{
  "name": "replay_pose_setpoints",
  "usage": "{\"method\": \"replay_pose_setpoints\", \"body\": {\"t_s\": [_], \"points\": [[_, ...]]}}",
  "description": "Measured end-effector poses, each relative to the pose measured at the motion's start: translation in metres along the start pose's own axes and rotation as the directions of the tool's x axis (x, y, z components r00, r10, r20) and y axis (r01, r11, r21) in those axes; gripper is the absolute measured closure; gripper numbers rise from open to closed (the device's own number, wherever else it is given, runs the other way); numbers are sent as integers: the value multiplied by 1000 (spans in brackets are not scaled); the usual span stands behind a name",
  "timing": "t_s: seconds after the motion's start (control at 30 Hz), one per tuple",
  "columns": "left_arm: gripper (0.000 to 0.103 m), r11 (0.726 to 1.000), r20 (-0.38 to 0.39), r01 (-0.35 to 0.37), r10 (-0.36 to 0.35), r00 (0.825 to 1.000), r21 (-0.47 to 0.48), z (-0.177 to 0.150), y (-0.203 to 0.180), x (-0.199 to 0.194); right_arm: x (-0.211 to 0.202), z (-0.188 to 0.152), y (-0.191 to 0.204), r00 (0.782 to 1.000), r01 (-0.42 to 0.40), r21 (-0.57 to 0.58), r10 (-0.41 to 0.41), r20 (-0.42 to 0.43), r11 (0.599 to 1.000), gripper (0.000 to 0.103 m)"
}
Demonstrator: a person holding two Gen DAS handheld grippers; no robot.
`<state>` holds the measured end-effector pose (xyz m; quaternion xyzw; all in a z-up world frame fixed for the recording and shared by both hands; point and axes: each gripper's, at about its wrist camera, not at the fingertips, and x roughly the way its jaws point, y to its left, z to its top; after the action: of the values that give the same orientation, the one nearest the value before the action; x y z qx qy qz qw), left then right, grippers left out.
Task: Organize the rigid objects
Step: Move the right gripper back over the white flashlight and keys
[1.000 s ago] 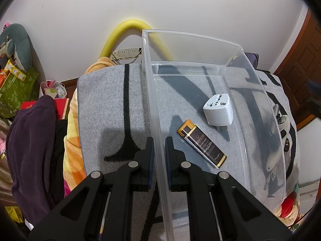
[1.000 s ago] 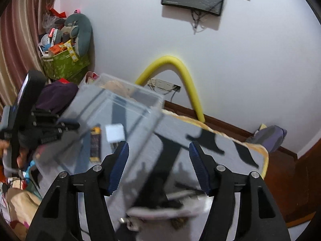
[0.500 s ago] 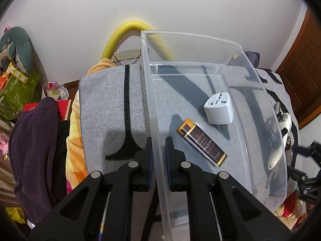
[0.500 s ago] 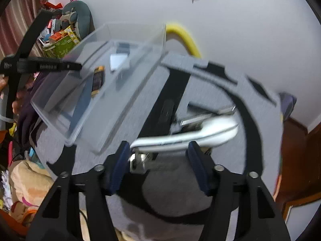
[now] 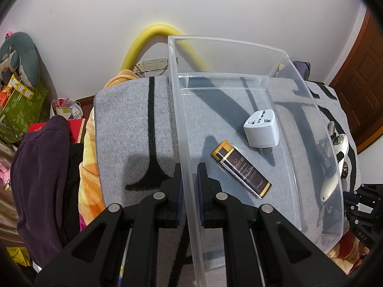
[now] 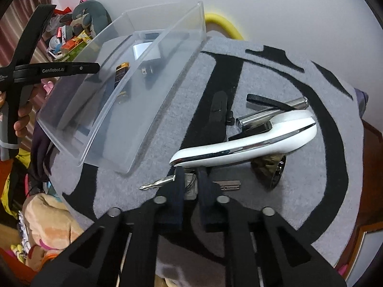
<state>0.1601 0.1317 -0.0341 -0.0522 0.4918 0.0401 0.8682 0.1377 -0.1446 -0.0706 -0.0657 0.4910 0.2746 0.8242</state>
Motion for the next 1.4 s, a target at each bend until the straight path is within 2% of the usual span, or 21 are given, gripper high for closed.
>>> {"method": "replay_pose_setpoints", "body": {"t_s": [0.37, 0.5, 0.6, 0.7, 0.87, 0.93, 1.0, 1.07, 1.13, 1.17, 1.2, 1.4], "points": [[93, 1000, -1, 0, 0, 1000, 0, 0, 0, 0, -40, 5, 3, 994, 27, -9, -26, 107, 1000, 100], [93, 1000, 0, 1, -1, 1000, -1, 0, 0, 0, -38, 4, 1, 998, 28, 9, -28, 61, 1000, 98], [93, 1000, 0, 2, -2, 1000, -2, 0, 1, 1, -23, 0, -2, 1000, 17, 20, -17, 8, 1000, 93], [93, 1000, -1, 1, -1, 1000, -2, 1, 1, 1, -8, -2, -6, 999, -7, 43, 8, -36, 999, 92], [93, 1000, 0, 1, -1, 1000, -1, 1, 1, 1, -2, -2, -9, 999, -30, 57, 33, -43, 998, 92], [93, 1000, 0, 0, 0, 1000, -1, 1, 1, 1, -1, 0, -11, 998, -48, 67, 51, -45, 997, 89], [93, 1000, -1, 1, -1, 1000, -2, 1, 1, 1, 0, 1, -13, 994, -98, 87, 102, -46, 991, 72], [93, 1000, -1, 2, -2, 1000, -2, 0, 1, 1, 0, 1, -12, 994, -103, 87, 106, -34, 991, 68], [93, 1000, 0, 3, -3, 1000, -2, 0, 1, 1, 1, 0, -5, 997, -65, 52, 67, -26, 996, 72], [93, 1000, 0, 2, -2, 1000, -3, 1, 1, 1, 2, 0, -1, 999, -44, 34, 44, -20, 998, 93], [93, 1000, 0, 3, -3, 1000, -3, 1, 1, 1, 2, 0, 2, 999, -31, 24, 31, -25, 999, 98], [93, 1000, -1, 1, -1, 1000, -1, 1, 1, 0, -9, -3, 5, 1000, -19, 13, 19, 22, 1000, 101]]}}
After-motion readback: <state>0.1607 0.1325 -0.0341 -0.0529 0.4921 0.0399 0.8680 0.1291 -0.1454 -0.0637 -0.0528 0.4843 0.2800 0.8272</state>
